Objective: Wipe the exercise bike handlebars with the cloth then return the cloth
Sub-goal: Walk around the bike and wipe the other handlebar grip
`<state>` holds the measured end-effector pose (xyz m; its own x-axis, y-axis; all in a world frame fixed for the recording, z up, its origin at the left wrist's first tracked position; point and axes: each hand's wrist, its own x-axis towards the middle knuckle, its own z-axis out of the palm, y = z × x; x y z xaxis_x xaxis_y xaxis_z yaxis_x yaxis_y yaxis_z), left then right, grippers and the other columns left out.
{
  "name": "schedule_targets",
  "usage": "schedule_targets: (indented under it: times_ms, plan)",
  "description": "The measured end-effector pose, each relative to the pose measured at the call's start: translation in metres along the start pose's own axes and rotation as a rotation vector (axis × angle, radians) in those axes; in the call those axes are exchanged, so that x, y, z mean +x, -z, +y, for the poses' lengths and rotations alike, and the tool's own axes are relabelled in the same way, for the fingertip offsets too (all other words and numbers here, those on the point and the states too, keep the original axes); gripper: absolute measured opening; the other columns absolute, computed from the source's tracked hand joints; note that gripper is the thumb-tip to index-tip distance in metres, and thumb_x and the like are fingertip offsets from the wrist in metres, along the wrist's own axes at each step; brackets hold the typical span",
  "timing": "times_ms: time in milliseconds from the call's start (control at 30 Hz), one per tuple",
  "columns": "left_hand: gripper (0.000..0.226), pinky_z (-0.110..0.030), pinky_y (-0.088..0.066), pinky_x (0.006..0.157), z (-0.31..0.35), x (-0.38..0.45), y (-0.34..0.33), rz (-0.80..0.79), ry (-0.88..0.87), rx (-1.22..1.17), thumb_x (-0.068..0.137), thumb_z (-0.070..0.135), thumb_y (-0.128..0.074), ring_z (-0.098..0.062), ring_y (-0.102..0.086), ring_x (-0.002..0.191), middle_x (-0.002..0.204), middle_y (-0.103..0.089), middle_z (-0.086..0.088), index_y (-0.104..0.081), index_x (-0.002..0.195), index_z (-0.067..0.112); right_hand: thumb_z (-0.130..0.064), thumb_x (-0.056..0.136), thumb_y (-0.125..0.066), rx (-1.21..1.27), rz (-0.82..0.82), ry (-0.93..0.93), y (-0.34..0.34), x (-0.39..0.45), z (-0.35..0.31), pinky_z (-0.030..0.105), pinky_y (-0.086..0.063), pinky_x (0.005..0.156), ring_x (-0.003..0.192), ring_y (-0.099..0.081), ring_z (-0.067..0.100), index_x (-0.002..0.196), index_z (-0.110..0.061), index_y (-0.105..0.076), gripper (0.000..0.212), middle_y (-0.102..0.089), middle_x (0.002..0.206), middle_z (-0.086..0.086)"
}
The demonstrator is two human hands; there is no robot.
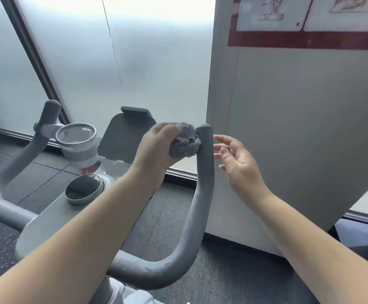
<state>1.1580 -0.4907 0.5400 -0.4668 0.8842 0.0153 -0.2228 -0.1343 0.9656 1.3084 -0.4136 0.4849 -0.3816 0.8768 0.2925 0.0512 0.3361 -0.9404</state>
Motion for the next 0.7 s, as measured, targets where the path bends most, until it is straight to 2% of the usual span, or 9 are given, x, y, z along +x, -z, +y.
schedule_targets:
  times_ms: [100,167,233,333,433,533,600,700]
  plan:
    - [0.041,-0.038,-0.057,0.084,-0.008,0.004,-0.004,0.034,-0.050,0.241,0.072,0.041,-0.077,-0.017,-0.069,0.091,0.102,-0.067,-0.004,-0.057,0.101,0.020,-0.013,0.102,-0.040,0.043,0.014,0.008,-0.005,0.005,-0.004,0.010,-0.046,0.073,0.089,-0.063,0.005,0.117,-0.018,-0.059,0.025,-0.068,0.102,-0.002]
    - [0.041,-0.026,-0.055,0.078,-0.013,0.006,-0.005,0.088,-0.147,0.421,0.072,0.037,-0.079,-0.004,-0.066,0.081,0.092,-0.065,0.005,-0.054,0.102,0.026,-0.011,0.101,-0.041,0.080,0.040,0.013,-0.007,0.008,-0.006,0.010,-0.047,0.069,0.079,-0.063,-0.002,0.111,-0.015,-0.061,0.023,-0.069,0.095,-0.003]
    - [0.039,-0.022,-0.054,0.069,-0.015,0.008,-0.001,0.107,-0.222,0.462,0.074,0.022,-0.078,0.002,-0.062,0.067,0.087,-0.064,0.006,-0.053,0.103,0.026,-0.011,0.101,-0.041,0.084,0.067,0.022,-0.008,0.010,-0.008,0.010,-0.047,0.067,0.075,-0.063,-0.003,0.105,-0.015,-0.063,0.022,-0.069,0.092,-0.003]
    - [0.050,-0.027,-0.056,0.066,-0.013,0.011,0.004,0.116,-0.374,0.429,0.072,0.010,-0.080,-0.003,-0.064,0.069,0.092,-0.065,0.007,-0.053,0.111,0.025,-0.010,0.101,-0.042,0.095,0.074,0.019,-0.008,0.012,-0.009,0.011,-0.047,0.065,0.071,-0.064,-0.004,0.104,-0.014,-0.063,0.021,-0.069,0.089,-0.003]
    - [0.043,-0.028,-0.055,0.070,-0.012,0.011,0.002,0.118,-0.614,0.587,0.068,0.014,-0.083,0.000,-0.064,0.075,0.098,-0.069,0.015,-0.063,0.105,0.025,-0.010,0.101,-0.042,0.092,0.067,0.017,-0.007,0.012,-0.009,0.011,-0.048,0.064,0.070,-0.064,-0.003,0.111,-0.011,-0.061,0.022,-0.069,0.090,-0.001]
    - [0.038,-0.031,-0.056,0.081,-0.018,0.012,0.000,0.055,-0.782,0.703,0.067,0.002,-0.081,-0.006,-0.067,0.095,0.111,-0.067,0.004,-0.070,0.100,0.019,-0.009,0.100,-0.042,0.087,0.060,0.024,-0.007,0.010,-0.009,0.011,-0.047,0.063,0.069,-0.064,-0.003,0.114,-0.011,-0.060,0.023,-0.069,0.090,-0.002]
    - [0.040,-0.032,-0.056,0.082,-0.022,0.013,0.003,0.032,-0.846,0.771,0.065,-0.004,-0.079,-0.014,-0.068,0.096,0.114,-0.064,-0.002,-0.072,0.099,0.016,-0.010,0.101,-0.042,0.088,0.058,0.025,-0.007,0.008,-0.010,0.011,-0.047,0.062,0.068,-0.064,-0.002,0.115,-0.012,-0.060,0.024,-0.069,0.090,-0.002]
    - [0.036,-0.031,-0.056,0.079,-0.024,0.007,0.009,-0.038,-0.858,0.807,0.064,-0.003,-0.080,-0.013,-0.068,0.091,0.107,-0.068,-0.002,-0.074,0.096,0.013,-0.009,0.101,-0.042,0.106,0.058,0.022,-0.008,0.006,-0.010,0.010,-0.047,0.062,0.068,-0.064,-0.002,0.117,-0.012,-0.059,0.024,-0.069,0.090,-0.003]
